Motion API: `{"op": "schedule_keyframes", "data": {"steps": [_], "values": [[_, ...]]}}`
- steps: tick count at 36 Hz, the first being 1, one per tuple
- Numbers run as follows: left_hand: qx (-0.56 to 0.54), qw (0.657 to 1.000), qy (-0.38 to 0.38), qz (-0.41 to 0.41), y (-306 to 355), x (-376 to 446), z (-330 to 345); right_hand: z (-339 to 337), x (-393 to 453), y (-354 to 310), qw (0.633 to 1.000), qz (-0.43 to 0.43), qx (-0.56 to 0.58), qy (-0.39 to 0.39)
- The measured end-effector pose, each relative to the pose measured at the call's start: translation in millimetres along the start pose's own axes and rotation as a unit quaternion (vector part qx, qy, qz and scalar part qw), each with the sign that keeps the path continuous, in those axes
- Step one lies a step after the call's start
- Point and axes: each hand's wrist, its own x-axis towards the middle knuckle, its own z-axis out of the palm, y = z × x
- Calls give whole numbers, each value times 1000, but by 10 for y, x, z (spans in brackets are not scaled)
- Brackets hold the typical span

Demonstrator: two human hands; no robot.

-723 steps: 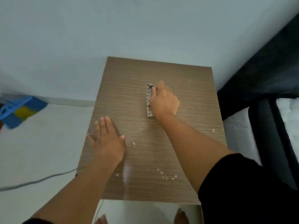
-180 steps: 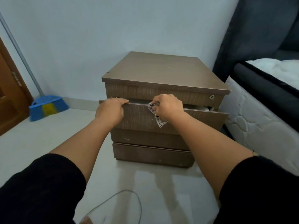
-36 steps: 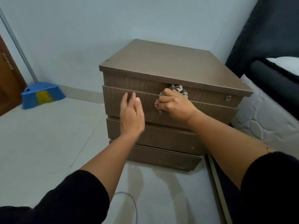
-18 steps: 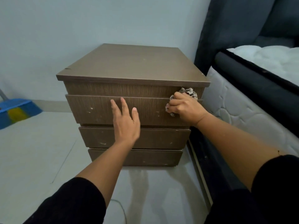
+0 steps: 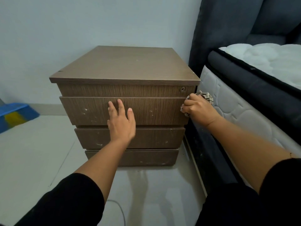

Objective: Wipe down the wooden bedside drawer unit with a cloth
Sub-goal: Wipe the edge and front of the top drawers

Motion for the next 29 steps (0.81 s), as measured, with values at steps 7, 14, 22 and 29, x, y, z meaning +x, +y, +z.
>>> {"op": "schedule_keyframes", "data": {"steps": [7,14,22,29], "values": [[-14,999,33,6,-124,36,-179,-149,121,-192,1000,0,-8,-8],[-169,974,105,-104,-402,169,-460,-359,759,-706,993,-43,18,110],[-413,840,82,-341,-924,442,-851,-355,1805,-1449,975,-132,47,171],[-494,804,38,-327,-1271,556,-963,-200,2551,-2022,961,-195,29,193]]}}
